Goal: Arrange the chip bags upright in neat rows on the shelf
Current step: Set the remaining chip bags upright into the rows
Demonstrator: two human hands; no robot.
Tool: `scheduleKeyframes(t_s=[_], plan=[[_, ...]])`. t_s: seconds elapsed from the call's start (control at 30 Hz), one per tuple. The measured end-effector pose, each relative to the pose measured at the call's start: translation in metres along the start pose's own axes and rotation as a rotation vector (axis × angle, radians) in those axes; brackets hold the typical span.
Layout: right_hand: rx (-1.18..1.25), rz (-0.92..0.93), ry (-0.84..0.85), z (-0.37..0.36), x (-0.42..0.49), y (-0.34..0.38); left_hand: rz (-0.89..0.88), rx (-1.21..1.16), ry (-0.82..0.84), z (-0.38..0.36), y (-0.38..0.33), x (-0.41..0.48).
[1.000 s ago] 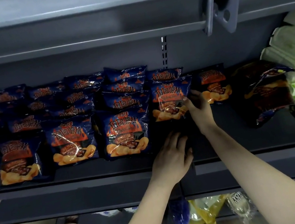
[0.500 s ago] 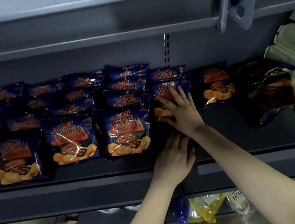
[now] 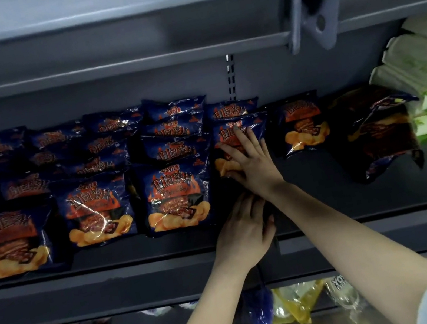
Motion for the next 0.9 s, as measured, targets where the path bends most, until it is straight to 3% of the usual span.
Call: scheduleKeyframes(t_s=[0.13, 0.27, 0.53, 0.67, 0.9], plan=[[0.087, 0.042, 0.019, 0.011, -0.004, 0.004, -0.034, -0.023, -0.006, 0.003, 0.000, -0.001], [0.152, 0.110, -0.131, 0.048, -0.018, 0.000, -0.017, -0.114, 0.002, 0.007, 0.000, 0.002], [0.208, -0.107, -0.372, 0.118, -0.077, -0.058, 0.056, -0.425, -0.044, 0.016, -0.039, 0.036], [0.308, -0.224, -0.440, 0.132, -0.113, -0.085, 0.231, -0.756, 0.045, -0.004, -0.071, 0.066], [0.415, -0.233, -0.308, 0.112, -0.143, -0.092, 0.656, -0.837, 0.039, -0.038, -0.077, 0.117]])
Point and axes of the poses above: each hand's wrist, its own x-axis towards the middle knuckle, its own z-axis out of the back of the hand, y = z × x, the point moved 7 cm from there along x, towards the middle knuckle, and after that the axes turned 12 degrees about z, right-handed, at the moved point
